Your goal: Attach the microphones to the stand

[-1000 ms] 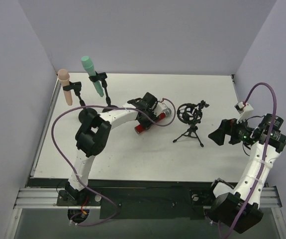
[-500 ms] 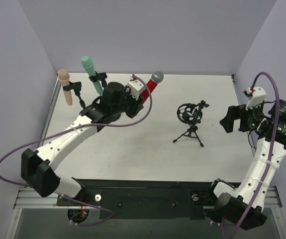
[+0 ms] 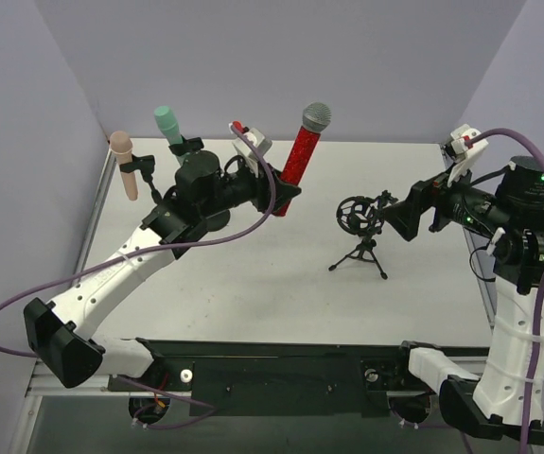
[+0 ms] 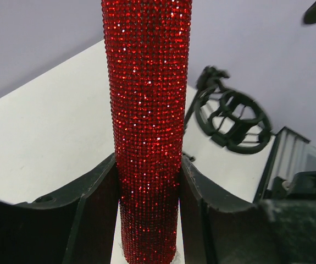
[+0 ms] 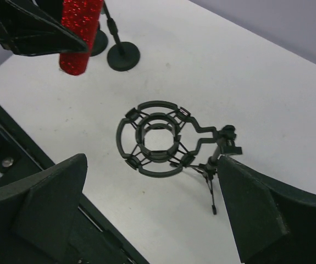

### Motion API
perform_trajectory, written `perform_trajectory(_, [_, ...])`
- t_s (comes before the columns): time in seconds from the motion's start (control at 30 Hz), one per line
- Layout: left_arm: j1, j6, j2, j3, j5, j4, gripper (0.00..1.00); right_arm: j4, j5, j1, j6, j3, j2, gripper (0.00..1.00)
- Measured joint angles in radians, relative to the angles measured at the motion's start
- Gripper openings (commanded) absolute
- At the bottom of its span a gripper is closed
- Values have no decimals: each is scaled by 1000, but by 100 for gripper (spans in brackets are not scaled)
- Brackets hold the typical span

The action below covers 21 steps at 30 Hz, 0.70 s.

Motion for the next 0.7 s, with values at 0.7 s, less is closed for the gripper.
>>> perform_trajectory(0.7, [-253, -141, 215, 215, -14, 116, 0, 370, -117, 58, 602, -19, 42, 89])
